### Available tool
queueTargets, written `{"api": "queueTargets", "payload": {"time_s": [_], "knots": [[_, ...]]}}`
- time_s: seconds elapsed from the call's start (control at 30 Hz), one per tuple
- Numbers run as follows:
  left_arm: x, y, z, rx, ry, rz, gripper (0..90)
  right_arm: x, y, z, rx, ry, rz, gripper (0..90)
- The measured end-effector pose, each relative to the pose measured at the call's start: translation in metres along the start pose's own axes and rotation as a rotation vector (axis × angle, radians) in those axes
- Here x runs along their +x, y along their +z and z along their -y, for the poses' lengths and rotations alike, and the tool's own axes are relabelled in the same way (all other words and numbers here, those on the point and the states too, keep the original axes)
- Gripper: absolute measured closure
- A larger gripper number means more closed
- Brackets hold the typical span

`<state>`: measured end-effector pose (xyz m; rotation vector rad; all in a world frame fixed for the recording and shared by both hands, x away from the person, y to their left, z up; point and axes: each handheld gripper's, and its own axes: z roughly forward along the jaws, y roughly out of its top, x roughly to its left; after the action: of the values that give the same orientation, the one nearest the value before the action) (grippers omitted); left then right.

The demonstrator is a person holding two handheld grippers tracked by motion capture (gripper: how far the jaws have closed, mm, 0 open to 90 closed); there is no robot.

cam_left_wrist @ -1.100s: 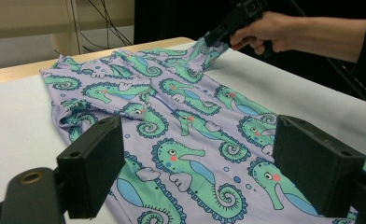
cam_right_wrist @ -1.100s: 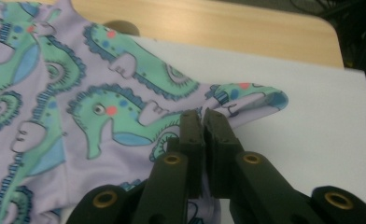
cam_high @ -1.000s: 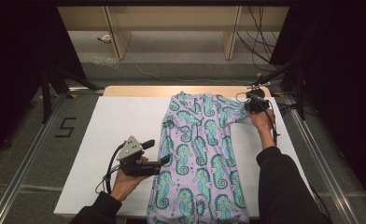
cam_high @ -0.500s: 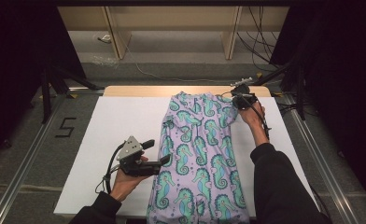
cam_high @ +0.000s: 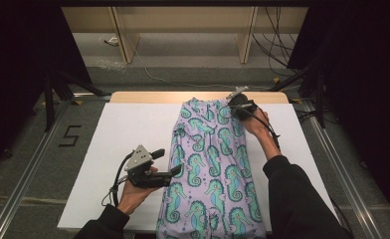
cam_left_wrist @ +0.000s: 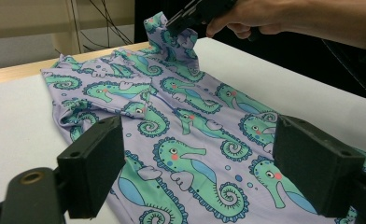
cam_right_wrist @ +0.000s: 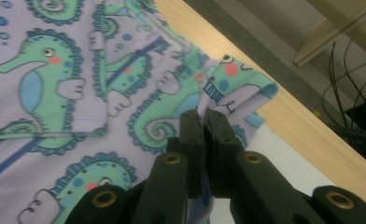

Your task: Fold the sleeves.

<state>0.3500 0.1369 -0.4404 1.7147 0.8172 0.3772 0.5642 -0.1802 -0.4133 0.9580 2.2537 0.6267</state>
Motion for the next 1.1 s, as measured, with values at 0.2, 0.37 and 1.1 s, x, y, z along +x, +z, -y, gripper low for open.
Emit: {"api": "queueTargets", "payload": {"time_s": [0.2,0.37,1.1], "knots": [[0.000,0.000,0.000,0.001,0.001,-0.001,16.3,0.021,0.003,-0.004,0.000,-0.075,-0.042,86.8],[0.000,0.000,0.000,0.002,0.001,-0.001,16.3,0.027,0.005,-0.004,0.025,-0.108,-0.054,86.5],[0.000,0.000,0.000,0.001,0.003,-0.007,16.2,0.026,-0.006,-0.005,-0.016,-0.024,-0.182,68.5]]}}
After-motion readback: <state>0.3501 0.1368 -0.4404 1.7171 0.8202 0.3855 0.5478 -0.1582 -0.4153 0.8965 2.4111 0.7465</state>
